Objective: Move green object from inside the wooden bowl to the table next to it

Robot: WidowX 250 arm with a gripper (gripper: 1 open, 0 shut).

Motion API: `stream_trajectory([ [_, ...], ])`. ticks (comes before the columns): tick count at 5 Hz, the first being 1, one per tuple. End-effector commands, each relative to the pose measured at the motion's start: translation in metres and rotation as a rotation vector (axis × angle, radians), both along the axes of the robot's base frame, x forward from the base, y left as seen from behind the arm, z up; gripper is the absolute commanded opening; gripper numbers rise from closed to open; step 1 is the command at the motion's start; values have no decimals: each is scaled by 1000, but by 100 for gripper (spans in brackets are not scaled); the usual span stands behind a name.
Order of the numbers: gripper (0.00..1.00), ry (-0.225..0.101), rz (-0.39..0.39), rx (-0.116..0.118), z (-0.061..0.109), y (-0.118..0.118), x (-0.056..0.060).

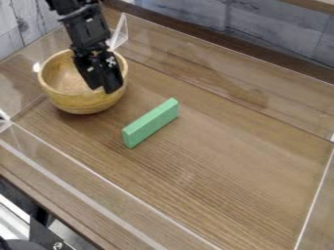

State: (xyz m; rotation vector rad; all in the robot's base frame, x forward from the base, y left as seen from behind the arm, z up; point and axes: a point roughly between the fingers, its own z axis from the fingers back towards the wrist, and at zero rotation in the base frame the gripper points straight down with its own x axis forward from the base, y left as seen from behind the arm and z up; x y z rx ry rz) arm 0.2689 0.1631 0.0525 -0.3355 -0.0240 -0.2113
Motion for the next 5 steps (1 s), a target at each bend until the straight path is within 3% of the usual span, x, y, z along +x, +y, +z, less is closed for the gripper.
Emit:
stream_trajectory([
  [1, 100, -73, 75, 51, 15, 39, -5],
  [2, 100, -75, 95, 31, 12, 43, -7],
  [4, 100, -81, 133, -13, 22, 50, -8],
  [5, 100, -81, 83, -36, 16, 50, -8],
])
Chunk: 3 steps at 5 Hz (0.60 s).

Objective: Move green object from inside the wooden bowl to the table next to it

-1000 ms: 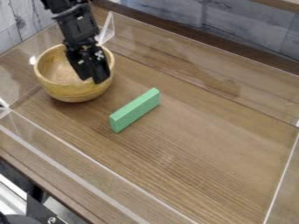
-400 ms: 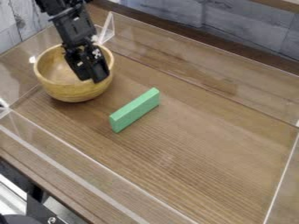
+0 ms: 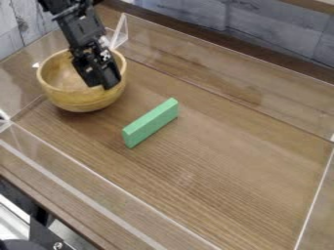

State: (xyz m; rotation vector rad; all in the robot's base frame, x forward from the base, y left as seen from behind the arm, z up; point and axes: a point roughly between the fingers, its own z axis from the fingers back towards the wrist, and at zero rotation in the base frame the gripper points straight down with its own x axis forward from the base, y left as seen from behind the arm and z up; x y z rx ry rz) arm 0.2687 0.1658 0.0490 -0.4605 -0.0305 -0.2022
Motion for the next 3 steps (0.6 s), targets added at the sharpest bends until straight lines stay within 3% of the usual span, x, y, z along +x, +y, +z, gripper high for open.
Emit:
stream_trajectory([
  [1, 100, -87, 33, 69, 13, 48, -8],
  [2, 100, -89, 90, 69, 9, 38, -12],
  [3, 100, -89, 65, 65, 11, 34, -10],
])
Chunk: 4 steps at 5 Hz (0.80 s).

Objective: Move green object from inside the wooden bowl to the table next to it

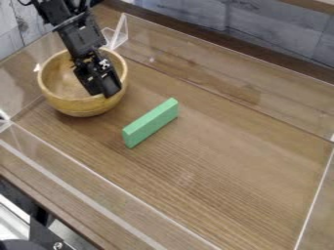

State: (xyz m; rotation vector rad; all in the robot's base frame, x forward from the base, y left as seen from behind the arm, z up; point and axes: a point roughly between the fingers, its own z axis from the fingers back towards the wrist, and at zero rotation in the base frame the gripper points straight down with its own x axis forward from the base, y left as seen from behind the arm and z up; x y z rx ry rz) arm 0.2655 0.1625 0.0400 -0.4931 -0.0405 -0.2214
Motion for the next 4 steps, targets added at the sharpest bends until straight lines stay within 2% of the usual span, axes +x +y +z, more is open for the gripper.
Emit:
stream_trajectory([
  [1, 100, -76, 54, 93, 22, 34, -4],
  [2, 100, -74, 25, 88, 23, 31, -1],
  [4, 100, -65, 148, 84, 34, -8, 12],
])
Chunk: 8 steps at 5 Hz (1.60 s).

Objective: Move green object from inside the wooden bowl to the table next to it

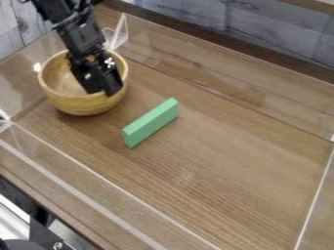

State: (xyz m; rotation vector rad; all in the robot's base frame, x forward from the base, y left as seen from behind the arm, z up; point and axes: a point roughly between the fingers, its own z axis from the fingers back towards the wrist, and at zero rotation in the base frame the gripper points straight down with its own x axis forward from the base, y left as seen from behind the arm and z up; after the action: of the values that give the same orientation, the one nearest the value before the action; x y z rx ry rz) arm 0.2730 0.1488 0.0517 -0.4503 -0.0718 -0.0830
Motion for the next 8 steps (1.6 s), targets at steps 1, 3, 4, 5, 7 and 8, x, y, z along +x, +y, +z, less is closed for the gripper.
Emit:
stream_trajectory([
  [1, 100, -59, 59, 47, 18, -16, 6],
  [3, 100, -30, 31, 52, 7, -41, 11],
  [4, 100, -9, -32, 69, -4, -46, 15],
  [5, 100, 13, -72, 78, -10, -49, 20],
  [7, 100, 44, -112, 88, -24, -51, 23],
  [8, 100, 62, -118, 90, -32, -52, 22],
])
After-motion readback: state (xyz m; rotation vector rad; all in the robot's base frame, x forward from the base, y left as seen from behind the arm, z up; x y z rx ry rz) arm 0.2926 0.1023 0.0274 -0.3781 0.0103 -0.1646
